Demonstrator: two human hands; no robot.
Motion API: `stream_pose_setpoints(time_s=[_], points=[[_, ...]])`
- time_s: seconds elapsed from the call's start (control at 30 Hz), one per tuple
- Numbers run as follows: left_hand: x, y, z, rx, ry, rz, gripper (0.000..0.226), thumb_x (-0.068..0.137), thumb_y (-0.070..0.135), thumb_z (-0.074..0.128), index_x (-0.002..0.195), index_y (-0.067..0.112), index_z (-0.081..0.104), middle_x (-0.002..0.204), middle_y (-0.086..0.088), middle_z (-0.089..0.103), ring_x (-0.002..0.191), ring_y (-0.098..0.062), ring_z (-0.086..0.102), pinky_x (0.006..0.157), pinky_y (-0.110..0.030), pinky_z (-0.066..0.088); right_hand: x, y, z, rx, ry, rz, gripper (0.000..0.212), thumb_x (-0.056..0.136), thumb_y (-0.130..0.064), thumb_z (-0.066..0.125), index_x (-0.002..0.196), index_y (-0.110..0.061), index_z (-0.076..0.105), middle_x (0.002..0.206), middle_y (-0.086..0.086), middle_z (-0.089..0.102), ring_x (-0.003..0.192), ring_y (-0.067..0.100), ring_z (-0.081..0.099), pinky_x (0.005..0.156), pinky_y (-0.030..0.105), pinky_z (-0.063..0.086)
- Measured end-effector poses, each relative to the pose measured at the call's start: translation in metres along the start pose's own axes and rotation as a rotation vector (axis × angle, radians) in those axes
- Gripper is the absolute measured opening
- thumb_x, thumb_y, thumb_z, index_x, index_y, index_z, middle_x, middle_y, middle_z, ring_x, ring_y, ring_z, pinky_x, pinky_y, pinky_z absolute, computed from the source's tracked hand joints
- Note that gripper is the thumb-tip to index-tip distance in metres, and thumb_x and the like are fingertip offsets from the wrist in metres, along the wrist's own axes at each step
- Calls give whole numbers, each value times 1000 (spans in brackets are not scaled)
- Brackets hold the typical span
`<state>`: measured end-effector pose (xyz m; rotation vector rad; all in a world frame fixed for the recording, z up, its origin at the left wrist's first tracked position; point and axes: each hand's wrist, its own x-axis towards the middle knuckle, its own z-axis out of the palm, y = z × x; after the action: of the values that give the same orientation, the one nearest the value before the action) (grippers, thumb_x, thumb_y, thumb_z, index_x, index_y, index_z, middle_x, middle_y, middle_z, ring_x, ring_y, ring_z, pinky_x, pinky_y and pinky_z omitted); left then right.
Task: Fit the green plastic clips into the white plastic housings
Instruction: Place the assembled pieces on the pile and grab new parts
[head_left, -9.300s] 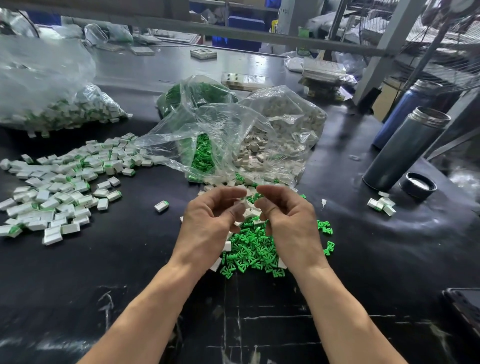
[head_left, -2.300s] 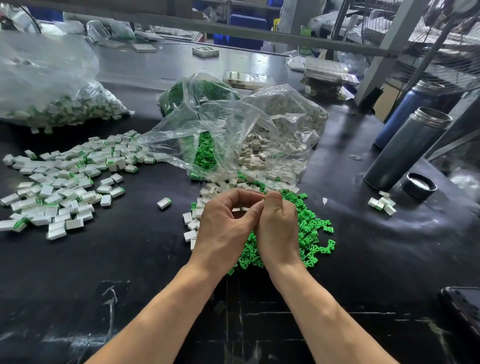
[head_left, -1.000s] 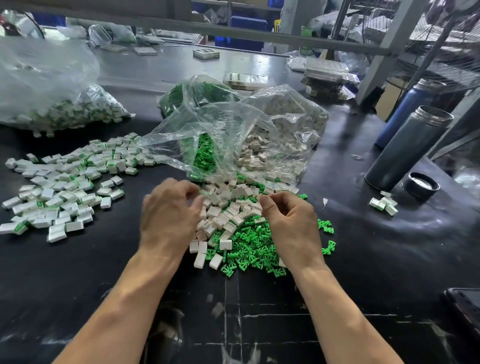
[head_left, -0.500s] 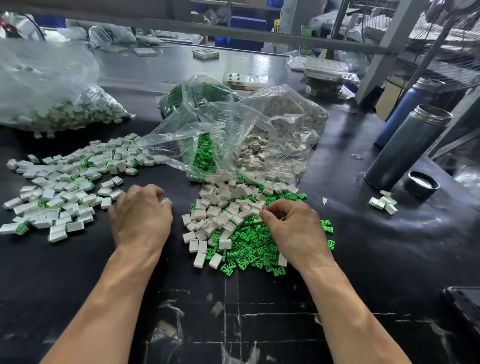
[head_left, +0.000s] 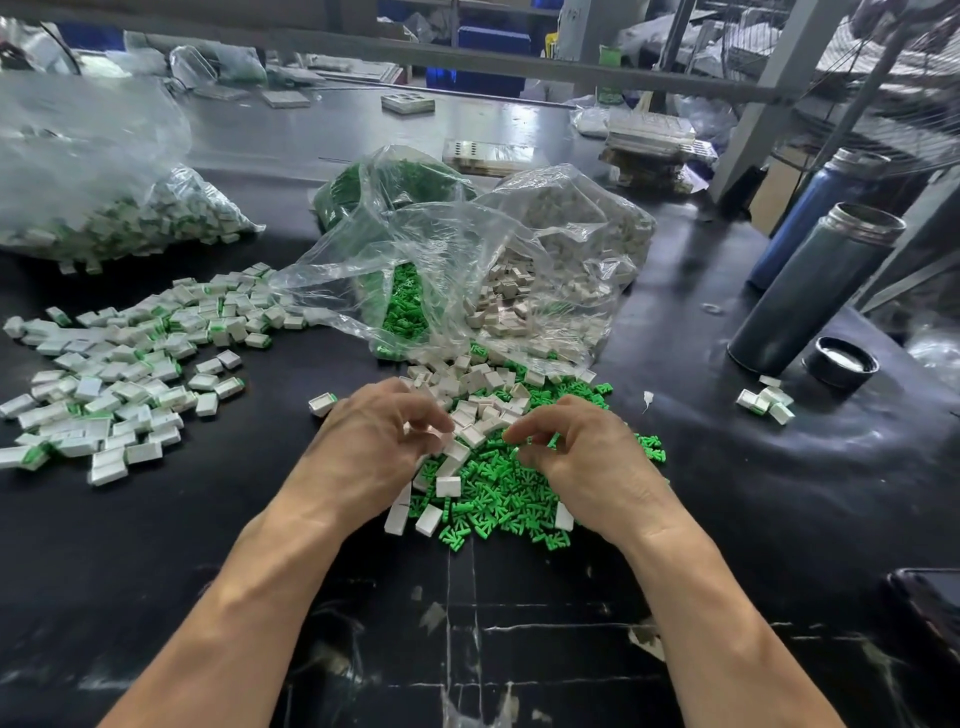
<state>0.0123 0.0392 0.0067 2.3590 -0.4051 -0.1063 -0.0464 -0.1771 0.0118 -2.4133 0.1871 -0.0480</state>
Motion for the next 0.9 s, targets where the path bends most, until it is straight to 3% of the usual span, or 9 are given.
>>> stream_pose_setpoints(time_s=[0.1,0.23,0.33,0.4,0.47,0.53,0.63,0.77,0.9], points=[[0,0,-1,22,6,16,8,89,34,77,90,41,75,99,22,59,100,6,53,86,-21,41,0,-2,3,-36,0,-22,8,93,-31,76,97,-38,77,96,-19,58,88,3,53,93,32,48],[0,1,1,32,51,39,10,90,28,76,86,38,75,95,23,60,98,6,54,81,-13,38,0,-3,5,-54,11,-42,5,95,-30,74,93,-35,75,97,-18,58,89,2,54,91,30,47],[0,2,2,62,56,44,13,93,23,73,88,35,72,98,23,60,101,1,55,87,-20,41,1,-4,6,-93,5,-52,5,98,-30,69,95,-33,72,99,-18,57,92,2,53,89,28,43],[1,2,3,37,76,44,14,96,21,70,90,35,69,99,23,61,97,3,57,82,-18,42,1,-5,6,-89,11,-56,5,100,-30,66,97,-33,68,100,-18,56,91,0,52,88,28,43],[1,3,4,-41,133,29,13,97,21,68,95,34,69,94,23,66,89,12,59,70,-9,41,0,-4,7,-27,58,-63,5,101,-29,64,100,-33,65,99,-18,58,89,-1,54,84,27,45],[0,5,5,-160,186,31,13,97,19,68,97,32,70,87,21,70,85,12,62,68,-5,44,1,-4,8,68,146,-66,5,101,-27,65,101,-32,65,93,-19,62,80,-2,56,74,20,43],[-2,12,8,-476,200,45,14,97,12,67,98,26,70,87,13,74,77,-4,70,68,-16,54,2,-6,9,294,224,-34,4,100,-25,68,100,-28,70,87,-16,69,79,-5,62,67,8,45],[-4,25,15,-778,155,25,11,92,8,72,100,16,73,89,-2,78,77,-17,74,69,-22,59,3,-10,14,595,220,-15,12,98,-17,71,104,-26,76,76,-17,71,62,-3,61,60,15,48],[-5,31,21,-956,115,13,19,79,15,76,98,11,74,87,-9,78,73,-17,73,69,-22,59,1,-17,14,818,195,-66,11,95,-5,71,101,-13,77,69,-6,71,53,7,59,49,21,48]])
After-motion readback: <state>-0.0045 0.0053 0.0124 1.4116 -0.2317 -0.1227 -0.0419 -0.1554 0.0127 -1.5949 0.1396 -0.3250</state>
